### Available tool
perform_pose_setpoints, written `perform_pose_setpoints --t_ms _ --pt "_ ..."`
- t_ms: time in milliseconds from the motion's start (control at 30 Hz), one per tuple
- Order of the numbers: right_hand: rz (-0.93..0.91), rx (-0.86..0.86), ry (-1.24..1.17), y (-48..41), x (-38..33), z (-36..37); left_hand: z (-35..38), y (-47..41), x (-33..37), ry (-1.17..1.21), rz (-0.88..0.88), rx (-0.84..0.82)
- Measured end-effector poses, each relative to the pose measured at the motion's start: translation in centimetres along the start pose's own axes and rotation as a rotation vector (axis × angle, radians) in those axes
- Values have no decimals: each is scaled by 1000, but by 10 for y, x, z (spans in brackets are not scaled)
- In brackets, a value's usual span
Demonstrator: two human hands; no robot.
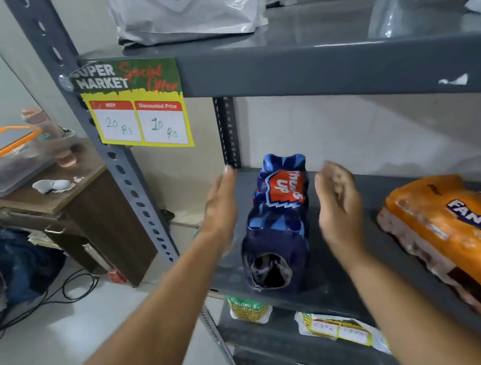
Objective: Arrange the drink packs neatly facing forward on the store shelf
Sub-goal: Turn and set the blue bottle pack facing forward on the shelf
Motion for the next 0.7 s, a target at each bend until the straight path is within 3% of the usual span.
perform_pose_setpoints --t_ms 67,133,300,500,700 --pt "-174 99 31 49 -14 -5 15 -37 12 -51 -2 -136" --pt "-309 63 121 80 -18 4 35 -60 19 -103 -16 -280" --pt "-380 57 323 84 -12 17 60 -86 26 -315 -61 -364" --pt "-392 16 214 66 0 2 39 -86 19 -240 35 -249" --pt "-110 -123 -2 13 13 -10 -11 -56 6 -253 195 90"
Point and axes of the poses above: each hand's wrist, its own y-axis away from the middle knuckle, its own z-axis out of the palm, x = y × z, the point moved 1 cm from there along -y, towards the middle knuckle, and after that the axes turned 14 degrees about y, right-handed, at the moved point
